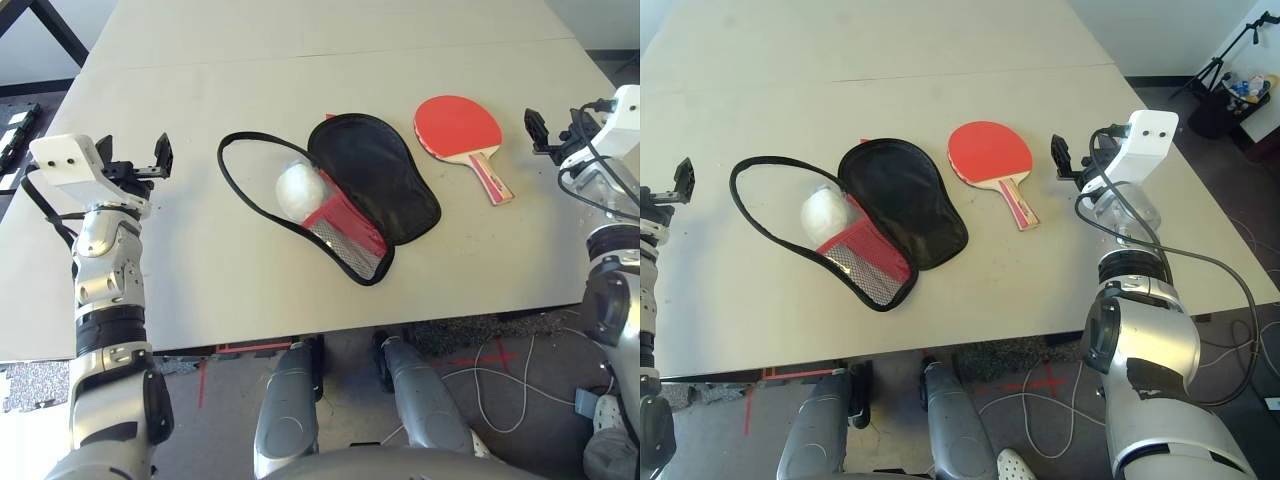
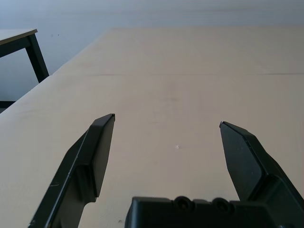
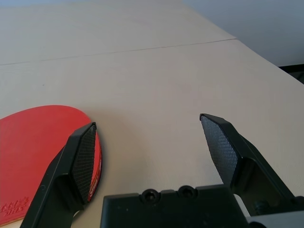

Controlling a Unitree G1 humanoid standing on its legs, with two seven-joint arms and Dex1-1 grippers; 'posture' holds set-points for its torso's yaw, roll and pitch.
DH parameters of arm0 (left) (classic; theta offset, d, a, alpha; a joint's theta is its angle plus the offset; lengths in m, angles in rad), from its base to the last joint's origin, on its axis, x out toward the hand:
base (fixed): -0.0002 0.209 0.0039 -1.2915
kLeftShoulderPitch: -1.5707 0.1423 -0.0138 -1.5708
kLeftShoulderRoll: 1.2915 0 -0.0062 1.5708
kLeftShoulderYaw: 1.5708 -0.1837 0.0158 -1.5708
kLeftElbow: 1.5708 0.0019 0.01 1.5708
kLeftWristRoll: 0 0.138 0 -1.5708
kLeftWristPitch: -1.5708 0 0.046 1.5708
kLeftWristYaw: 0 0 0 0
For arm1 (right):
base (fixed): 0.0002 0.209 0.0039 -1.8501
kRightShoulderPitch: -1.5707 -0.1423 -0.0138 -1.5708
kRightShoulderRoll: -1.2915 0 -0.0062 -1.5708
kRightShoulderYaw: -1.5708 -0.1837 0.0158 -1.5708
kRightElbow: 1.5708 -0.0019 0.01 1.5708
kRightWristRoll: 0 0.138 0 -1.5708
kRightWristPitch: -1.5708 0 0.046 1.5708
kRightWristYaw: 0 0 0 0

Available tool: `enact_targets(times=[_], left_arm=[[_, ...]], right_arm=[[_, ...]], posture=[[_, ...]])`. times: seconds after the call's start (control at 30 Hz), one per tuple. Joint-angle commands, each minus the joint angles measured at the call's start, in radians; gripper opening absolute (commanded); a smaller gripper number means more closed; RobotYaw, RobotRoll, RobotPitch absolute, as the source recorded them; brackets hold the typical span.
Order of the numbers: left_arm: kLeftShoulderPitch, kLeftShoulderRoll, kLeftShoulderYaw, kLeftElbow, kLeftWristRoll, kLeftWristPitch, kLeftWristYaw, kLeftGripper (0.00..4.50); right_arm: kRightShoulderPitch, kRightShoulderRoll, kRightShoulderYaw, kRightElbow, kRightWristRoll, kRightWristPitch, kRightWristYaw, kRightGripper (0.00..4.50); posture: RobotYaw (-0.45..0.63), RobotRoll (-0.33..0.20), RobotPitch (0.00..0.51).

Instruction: Store the ping-pong paddle in its case and zip it.

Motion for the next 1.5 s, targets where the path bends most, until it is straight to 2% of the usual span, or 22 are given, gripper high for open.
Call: enact_targets(times=[0.03, 0.2, 0.43, 0.53, 0.77, 0.93, 1.1, 1.23, 1.4, 1.5], left_arm=[[0.003, 0.013, 0.005, 0.014, 0.003, 0.001, -0.005, 4.50], [-0.017, 0.031, 0.016, 0.020, 0.001, -0.001, -0.007, 4.50], [-0.140, 0.152, 0.027, 0.037, -0.020, 0.018, -0.063, 4.50], [-0.208, 0.182, -0.026, -0.024, -0.034, 0.077, -0.136, 4.50], [-0.285, 0.129, -0.173, -0.250, -0.112, 0.288, -0.265, 4.50], [-0.254, 0.116, -0.326, -0.444, -0.173, 0.443, -0.434, 4.50], [-0.240, 0.108, -0.386, -0.521, -0.191, 0.518, -0.503, 4.50], [-0.231, 0.099, -0.454, -0.576, -0.187, 0.565, -0.555, 4.50], [-0.226, 0.069, -0.473, -0.577, -0.171, 0.570, -0.562, 4.50], [-0.217, 0.059, -0.481, -0.571, -0.159, 0.560, -0.567, 4.50]], right_arm=[[0.006, 0.005, -0.002, 0.017, -0.008, -0.003, -0.001, 4.48], [0.003, 0.009, -0.003, 0.019, -0.007, -0.003, -0.001, 4.48], [0.013, 0.008, -0.010, 0.014, -0.001, -0.003, -0.002, 4.48], [0.020, 0.010, -0.011, 0.009, 0.002, 0.000, -0.002, 4.48], [0.025, 0.016, -0.018, 0.001, 0.015, 0.017, -0.004, 4.48], [0.018, 0.021, -0.019, -0.004, 0.028, 0.083, 0.001, 4.48], [0.010, 0.023, -0.009, -0.038, 0.022, 0.151, -0.015, 4.48], [-0.008, 0.017, 0.021, -0.091, 0.000, 0.253, -0.021, 4.48], [-0.007, 0.012, 0.087, -0.238, -0.048, 0.415, -0.037, 4.48], [-0.003, 0.009, 0.144, -0.427, -0.056, 0.653, -0.021, 4.48]], posture=[[0.01, 0.000, 0.234], [0.00, 0.000, 0.233], [0.00, 0.000, 0.230], [0.00, 0.000, 0.232], [-0.01, 0.000, 0.237], [-0.02, 0.000, 0.237], [-0.03, 0.000, 0.236], [-0.04, 0.000, 0.236], [-0.05, 0.000, 0.236], [-0.06, 0.000, 0.236]])
